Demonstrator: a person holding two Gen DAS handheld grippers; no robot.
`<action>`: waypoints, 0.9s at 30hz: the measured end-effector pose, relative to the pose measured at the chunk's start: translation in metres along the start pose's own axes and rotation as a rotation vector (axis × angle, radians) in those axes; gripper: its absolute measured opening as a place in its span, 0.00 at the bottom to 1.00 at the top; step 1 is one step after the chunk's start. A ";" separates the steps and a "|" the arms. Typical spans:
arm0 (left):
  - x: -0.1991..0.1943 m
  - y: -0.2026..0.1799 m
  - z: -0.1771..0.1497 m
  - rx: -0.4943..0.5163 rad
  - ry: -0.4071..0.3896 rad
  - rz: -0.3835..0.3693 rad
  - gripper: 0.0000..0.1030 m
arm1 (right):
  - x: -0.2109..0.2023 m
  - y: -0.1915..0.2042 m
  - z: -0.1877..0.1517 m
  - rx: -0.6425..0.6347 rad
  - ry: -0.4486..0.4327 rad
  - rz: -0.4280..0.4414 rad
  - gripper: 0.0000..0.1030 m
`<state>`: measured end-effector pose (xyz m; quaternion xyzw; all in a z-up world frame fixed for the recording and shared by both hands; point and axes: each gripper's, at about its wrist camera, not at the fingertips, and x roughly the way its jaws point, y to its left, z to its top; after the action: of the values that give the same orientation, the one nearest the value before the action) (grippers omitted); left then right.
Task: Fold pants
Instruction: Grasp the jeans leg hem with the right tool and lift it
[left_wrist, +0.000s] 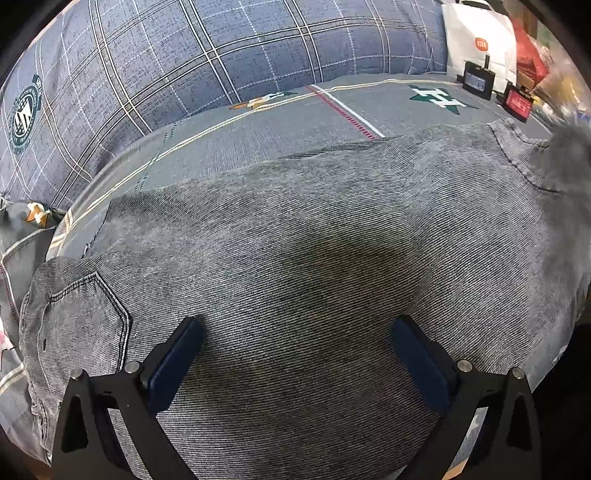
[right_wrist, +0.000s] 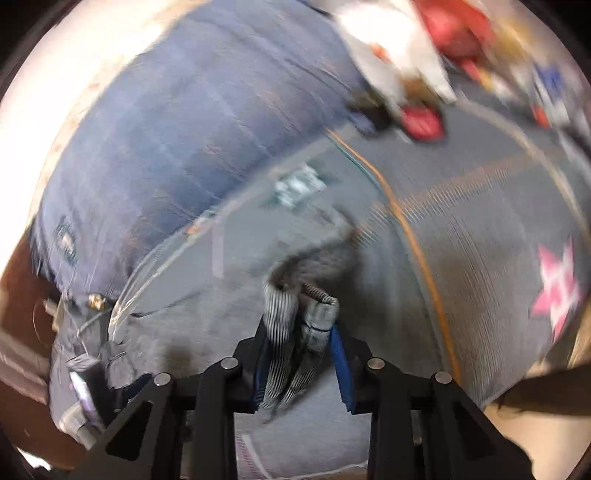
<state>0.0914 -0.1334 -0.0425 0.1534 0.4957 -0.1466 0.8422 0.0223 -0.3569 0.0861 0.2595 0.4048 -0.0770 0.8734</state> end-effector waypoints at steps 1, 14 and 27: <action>-0.002 0.007 0.001 -0.022 0.002 -0.033 0.99 | -0.009 0.024 0.004 -0.057 -0.032 0.010 0.29; -0.042 0.121 -0.038 -0.349 -0.112 -0.087 0.96 | 0.014 0.083 -0.062 -0.071 0.016 0.142 0.94; -0.033 0.088 -0.036 -0.274 -0.108 -0.054 0.96 | 0.075 0.082 -0.007 -0.285 0.056 -0.372 0.90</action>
<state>0.0822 -0.0357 -0.0205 0.0157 0.4688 -0.1083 0.8765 0.0954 -0.2782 0.0587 0.0565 0.4763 -0.1718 0.8605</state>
